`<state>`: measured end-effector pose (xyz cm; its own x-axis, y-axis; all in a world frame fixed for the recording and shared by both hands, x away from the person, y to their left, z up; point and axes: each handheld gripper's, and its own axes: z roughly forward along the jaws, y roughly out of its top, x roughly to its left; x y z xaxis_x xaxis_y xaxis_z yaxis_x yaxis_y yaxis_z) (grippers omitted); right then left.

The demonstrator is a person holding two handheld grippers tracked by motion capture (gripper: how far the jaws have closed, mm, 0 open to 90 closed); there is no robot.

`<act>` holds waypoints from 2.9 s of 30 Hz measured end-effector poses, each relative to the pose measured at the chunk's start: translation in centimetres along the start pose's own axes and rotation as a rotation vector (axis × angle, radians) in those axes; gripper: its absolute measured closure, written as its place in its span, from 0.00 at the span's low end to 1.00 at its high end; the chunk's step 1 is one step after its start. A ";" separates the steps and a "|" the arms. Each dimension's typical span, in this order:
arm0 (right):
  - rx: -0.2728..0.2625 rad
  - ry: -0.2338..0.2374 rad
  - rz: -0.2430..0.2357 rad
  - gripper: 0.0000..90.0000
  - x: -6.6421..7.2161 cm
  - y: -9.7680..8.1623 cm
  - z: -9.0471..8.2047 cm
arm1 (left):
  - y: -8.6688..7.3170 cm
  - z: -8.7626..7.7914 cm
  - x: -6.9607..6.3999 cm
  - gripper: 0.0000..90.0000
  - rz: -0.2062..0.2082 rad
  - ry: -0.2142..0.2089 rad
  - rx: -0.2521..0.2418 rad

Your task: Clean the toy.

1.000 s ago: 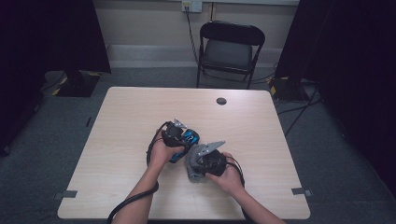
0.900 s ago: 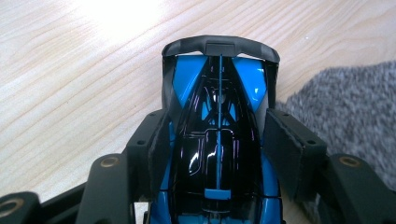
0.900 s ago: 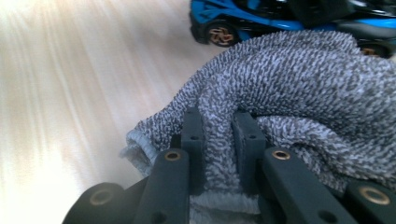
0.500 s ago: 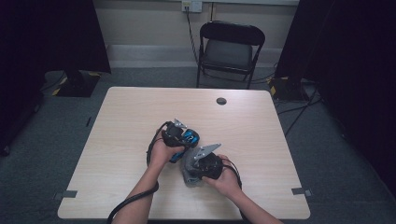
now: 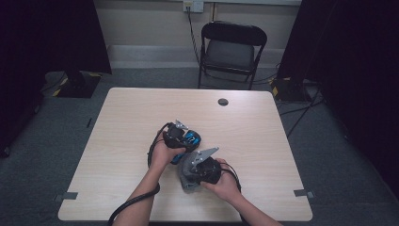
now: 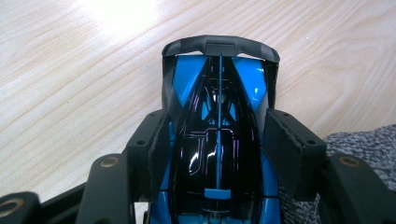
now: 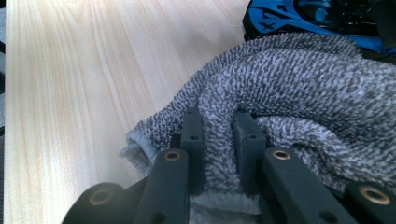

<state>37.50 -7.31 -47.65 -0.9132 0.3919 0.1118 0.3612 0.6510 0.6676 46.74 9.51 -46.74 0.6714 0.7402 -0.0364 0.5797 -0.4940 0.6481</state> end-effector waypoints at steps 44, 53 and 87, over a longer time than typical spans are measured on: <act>-0.004 0.103 -0.074 0.86 2.5 0.6 1.1 | 0.0 0.0 0.0 0.46 0.001 0.004 0.004; 0.002 0.139 -0.128 0.86 3.7 0.9 1.5 | 0.0 0.0 0.0 0.46 0.002 0.004 0.003; -0.022 0.156 -0.169 0.85 3.8 1.2 0.7 | -0.2 -1.3 0.2 0.29 -0.036 0.010 -0.036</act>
<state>34.61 -4.61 -46.92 -0.9791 0.1720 0.1085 0.1979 0.6836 0.7025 46.18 10.36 -45.86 0.6456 0.7618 -0.0531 0.5864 -0.4499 0.6736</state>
